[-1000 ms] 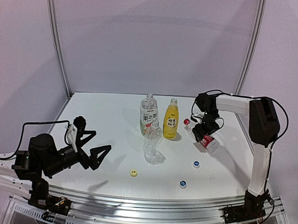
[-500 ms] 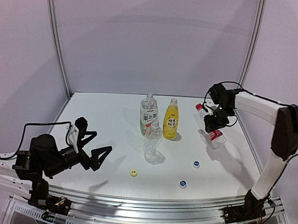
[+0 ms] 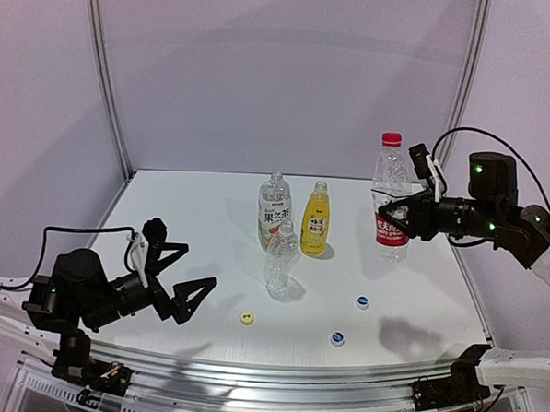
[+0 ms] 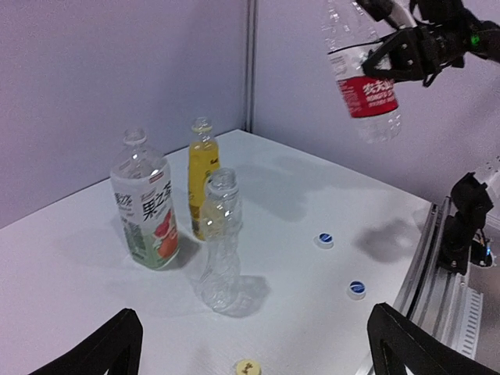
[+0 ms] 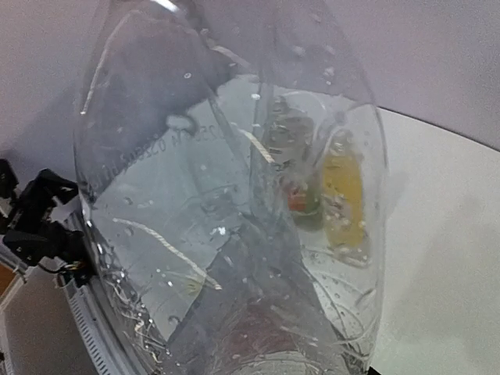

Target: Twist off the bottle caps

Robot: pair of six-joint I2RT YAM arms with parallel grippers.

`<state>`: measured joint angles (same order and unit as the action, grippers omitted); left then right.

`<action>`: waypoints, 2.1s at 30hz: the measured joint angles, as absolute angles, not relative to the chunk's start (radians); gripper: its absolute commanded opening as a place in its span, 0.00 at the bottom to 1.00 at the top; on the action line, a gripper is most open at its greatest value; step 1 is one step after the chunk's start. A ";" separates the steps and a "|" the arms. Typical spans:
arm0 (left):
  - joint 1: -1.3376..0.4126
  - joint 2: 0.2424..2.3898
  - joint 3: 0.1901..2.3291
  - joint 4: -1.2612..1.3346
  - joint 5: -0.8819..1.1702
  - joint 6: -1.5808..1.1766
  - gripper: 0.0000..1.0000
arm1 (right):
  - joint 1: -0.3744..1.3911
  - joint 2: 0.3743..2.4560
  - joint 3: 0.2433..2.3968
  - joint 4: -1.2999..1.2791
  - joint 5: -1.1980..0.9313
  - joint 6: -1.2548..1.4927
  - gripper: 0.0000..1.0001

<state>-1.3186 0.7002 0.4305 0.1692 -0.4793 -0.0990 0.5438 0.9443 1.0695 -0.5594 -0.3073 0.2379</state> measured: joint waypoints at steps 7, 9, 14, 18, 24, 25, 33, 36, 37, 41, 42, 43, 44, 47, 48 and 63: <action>-1.410 0.908 0.589 0.240 -0.427 -0.043 0.99 | 0.722 1.084 0.917 -0.228 -0.532 0.348 0.41; -1.416 0.946 0.606 0.253 -0.394 -0.036 0.99 | 0.790 1.142 0.898 -0.155 -0.572 0.367 0.41; -1.421 1.011 0.643 0.265 -0.351 -0.036 0.99 | 0.934 1.172 0.894 0.020 -0.611 0.393 0.42; -1.421 1.053 0.675 0.286 -0.350 -0.036 0.99 | 1.014 1.184 0.895 0.129 -0.604 0.395 0.42; -1.429 1.119 0.714 0.316 -0.325 -0.035 0.99 | 1.078 1.233 0.877 0.263 -0.543 0.400 0.42; -1.435 1.129 0.719 0.321 -0.323 -0.033 0.99 | 1.083 1.238 0.866 0.289 -0.530 0.403 0.42; -1.456 1.211 0.773 0.320 -0.401 -0.007 0.97 | 1.106 1.256 0.813 0.448 -0.465 0.432 0.45; -1.456 1.224 0.780 0.321 -0.428 0.012 0.94 | 1.114 1.272 0.813 0.487 -0.467 0.437 0.46; -1.455 1.226 0.780 0.319 -0.432 0.017 0.92 | 1.117 1.277 0.813 0.495 -0.469 0.437 0.46; -1.447 1.229 0.785 0.306 -0.426 0.031 0.84 | 1.124 1.295 0.814 0.516 -0.476 0.439 0.46; -1.443 1.229 0.788 0.302 -0.419 0.032 0.81 | 1.124 1.299 0.814 0.521 -0.476 0.439 0.46; -1.436 1.229 0.793 0.294 -0.408 0.031 0.79 | 1.124 1.305 0.815 0.526 -0.475 0.439 0.47; -1.427 1.229 0.798 0.286 -0.392 0.032 0.77 | 1.124 1.310 0.816 0.529 -0.474 0.438 0.48; -1.403 1.228 0.801 0.270 -0.346 0.022 0.71 | 1.124 1.317 0.819 0.527 -0.466 0.431 0.51; -1.393 1.226 0.801 0.263 -0.328 0.020 0.69 | 1.124 1.317 0.819 0.523 -0.459 0.426 0.53; -1.271 1.101 0.715 0.243 -0.154 0.061 0.50 | 1.139 1.314 1.007 0.207 -0.417 0.278 0.99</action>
